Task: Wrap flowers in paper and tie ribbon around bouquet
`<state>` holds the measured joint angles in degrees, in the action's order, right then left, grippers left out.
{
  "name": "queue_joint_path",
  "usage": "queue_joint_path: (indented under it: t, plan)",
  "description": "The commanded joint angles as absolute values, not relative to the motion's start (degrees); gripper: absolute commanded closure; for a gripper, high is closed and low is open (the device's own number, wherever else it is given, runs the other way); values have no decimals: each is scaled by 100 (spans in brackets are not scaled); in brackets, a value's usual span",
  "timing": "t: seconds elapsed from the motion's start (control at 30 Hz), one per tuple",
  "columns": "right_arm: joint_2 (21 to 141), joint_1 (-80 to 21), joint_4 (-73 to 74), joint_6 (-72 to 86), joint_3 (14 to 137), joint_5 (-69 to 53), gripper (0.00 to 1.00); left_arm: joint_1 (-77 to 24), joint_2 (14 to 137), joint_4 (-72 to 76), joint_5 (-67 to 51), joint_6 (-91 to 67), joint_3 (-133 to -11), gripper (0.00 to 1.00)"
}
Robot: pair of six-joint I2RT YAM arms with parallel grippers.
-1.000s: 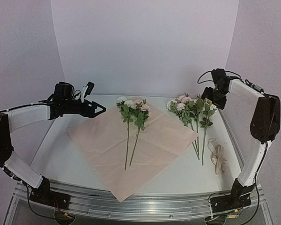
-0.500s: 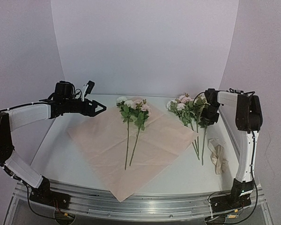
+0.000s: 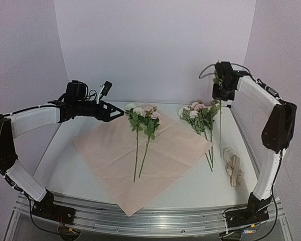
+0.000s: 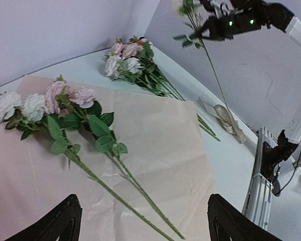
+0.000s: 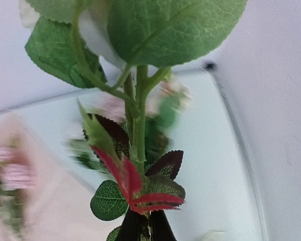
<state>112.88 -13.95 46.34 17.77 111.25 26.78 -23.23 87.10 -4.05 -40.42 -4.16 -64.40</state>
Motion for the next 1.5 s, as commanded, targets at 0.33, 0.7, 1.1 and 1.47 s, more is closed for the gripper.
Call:
queue_joint_path:
  t: [0.33, 0.7, 1.1, 1.47]
  plan:
    - [11421, -4467, 678, 3857, 11546, -73, 100, -3072, 9324, 490, -5461, -1563, -7289, 1]
    - [11633, -4602, 545, 4239, 11697, -514, 100, -3073, 9371, 228, -4708, -1311, -7243, 30]
    - [11748, -4377, 700, 4443, 11486, -887, 80, -2962, 9666, 262, -4468, -2100, -7403, 100]
    - [10589, -2334, 3128, 3317, 9029, 1279, 19, -2626, 11547, -1209, -4135, -2465, -8405, 100]
